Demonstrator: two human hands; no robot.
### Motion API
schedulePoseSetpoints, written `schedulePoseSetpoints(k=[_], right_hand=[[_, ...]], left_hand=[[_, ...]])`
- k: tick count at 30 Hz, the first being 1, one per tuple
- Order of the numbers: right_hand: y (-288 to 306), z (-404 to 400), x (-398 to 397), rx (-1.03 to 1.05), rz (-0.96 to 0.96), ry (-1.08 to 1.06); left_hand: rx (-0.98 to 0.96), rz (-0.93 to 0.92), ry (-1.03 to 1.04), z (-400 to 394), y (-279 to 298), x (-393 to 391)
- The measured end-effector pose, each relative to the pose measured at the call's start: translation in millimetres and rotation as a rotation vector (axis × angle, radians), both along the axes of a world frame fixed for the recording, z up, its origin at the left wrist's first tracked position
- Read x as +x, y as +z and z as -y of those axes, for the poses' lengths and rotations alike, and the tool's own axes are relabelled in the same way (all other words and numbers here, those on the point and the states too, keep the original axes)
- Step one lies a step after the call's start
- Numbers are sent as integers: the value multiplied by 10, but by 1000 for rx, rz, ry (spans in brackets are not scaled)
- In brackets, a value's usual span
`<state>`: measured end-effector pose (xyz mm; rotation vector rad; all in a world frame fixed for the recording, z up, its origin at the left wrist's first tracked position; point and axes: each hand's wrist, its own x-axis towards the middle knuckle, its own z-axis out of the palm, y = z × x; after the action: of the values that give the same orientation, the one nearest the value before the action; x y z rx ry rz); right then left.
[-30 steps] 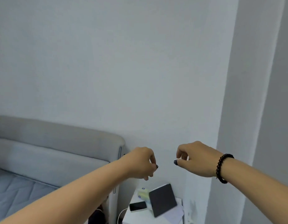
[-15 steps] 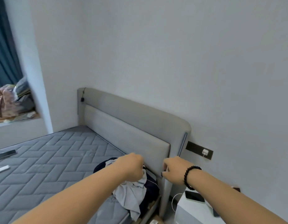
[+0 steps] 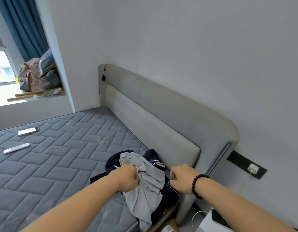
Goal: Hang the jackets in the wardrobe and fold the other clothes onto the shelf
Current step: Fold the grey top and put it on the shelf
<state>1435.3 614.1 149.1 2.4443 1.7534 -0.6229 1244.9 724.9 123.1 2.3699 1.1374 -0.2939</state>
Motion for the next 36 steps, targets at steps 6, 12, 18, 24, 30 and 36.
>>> schedulePoseSetpoints(k=[6,12,18,24,30,36], right_hand=[[-390,-558,477,-23,-99,-32],[-963,-1008,754,-82,-179,-82],[-1578,-1542,964,-133,-278,-207],[-2223,-2169,1032,-184,-374,-291],[-2884,-2556,1022,-227,-429,-376],[-3330,-2686,951,-290,-455,-398]], left_hand=[[-87,-14,27,-536,-497,426],[-191,-45,24,-1172,-1118,799],[-288,-122,-34,-1871,-1844,1140],[-295,-194,-86,-2525,-2706,1317],[-364,-221,-68,-2881,-3534,1391],[-426,-203,-26,-2829,-4122,1305]])
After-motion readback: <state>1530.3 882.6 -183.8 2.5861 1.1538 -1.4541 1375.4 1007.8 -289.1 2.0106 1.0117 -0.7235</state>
